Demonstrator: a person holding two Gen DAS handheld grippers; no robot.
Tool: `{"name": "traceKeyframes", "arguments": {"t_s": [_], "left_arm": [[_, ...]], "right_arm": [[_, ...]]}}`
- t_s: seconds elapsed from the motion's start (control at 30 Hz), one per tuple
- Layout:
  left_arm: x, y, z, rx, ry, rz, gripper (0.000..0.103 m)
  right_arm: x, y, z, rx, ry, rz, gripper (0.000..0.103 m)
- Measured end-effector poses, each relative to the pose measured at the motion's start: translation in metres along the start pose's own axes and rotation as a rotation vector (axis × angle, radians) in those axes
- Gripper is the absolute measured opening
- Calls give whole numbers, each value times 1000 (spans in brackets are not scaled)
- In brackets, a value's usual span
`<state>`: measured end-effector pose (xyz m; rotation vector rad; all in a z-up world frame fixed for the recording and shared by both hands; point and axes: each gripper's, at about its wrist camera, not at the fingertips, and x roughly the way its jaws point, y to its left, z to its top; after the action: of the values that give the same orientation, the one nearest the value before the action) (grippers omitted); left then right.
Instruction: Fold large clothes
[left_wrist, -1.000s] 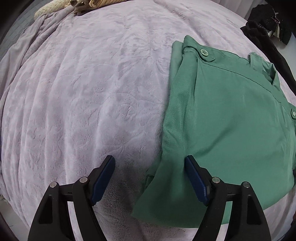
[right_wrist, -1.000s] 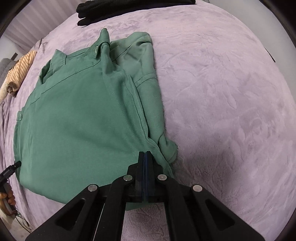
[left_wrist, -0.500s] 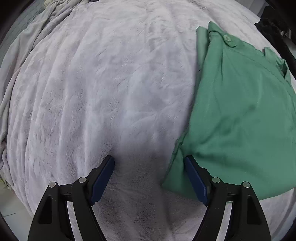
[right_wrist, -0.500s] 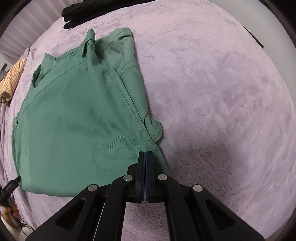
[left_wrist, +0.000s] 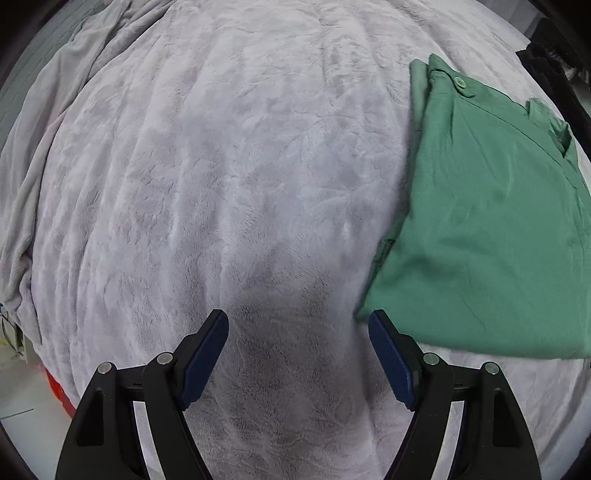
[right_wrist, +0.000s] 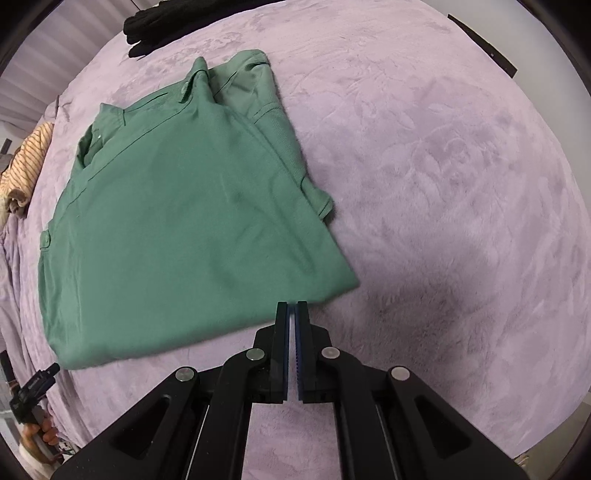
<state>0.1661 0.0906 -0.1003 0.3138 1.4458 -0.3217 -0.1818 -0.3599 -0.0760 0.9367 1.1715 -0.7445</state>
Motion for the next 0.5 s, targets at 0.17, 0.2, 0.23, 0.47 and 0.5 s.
{"name": "traceKeyframes", "arguments": {"t_s": [0.17,0.2,0.23,0.47,0.5], "left_arm": [[-18,-20,-9,68,-3,-21,79],[-21,-23,-12,82,-2,-26,80],[-24,-27,-16,95,-2,-30,80],[-46,-36,-29,151,-5,-35,80],[-46,-36,-29,150,-2,-27,80]], "right_arm": [[-11,19,-19,9,4,38,3],[-11,24,-22,9,10,44,3],[-11,28,-24,7,16,47,3],[-14,62,-39,-23,43,71,3],[-16,65,-41,-24,47,76,3]]}}
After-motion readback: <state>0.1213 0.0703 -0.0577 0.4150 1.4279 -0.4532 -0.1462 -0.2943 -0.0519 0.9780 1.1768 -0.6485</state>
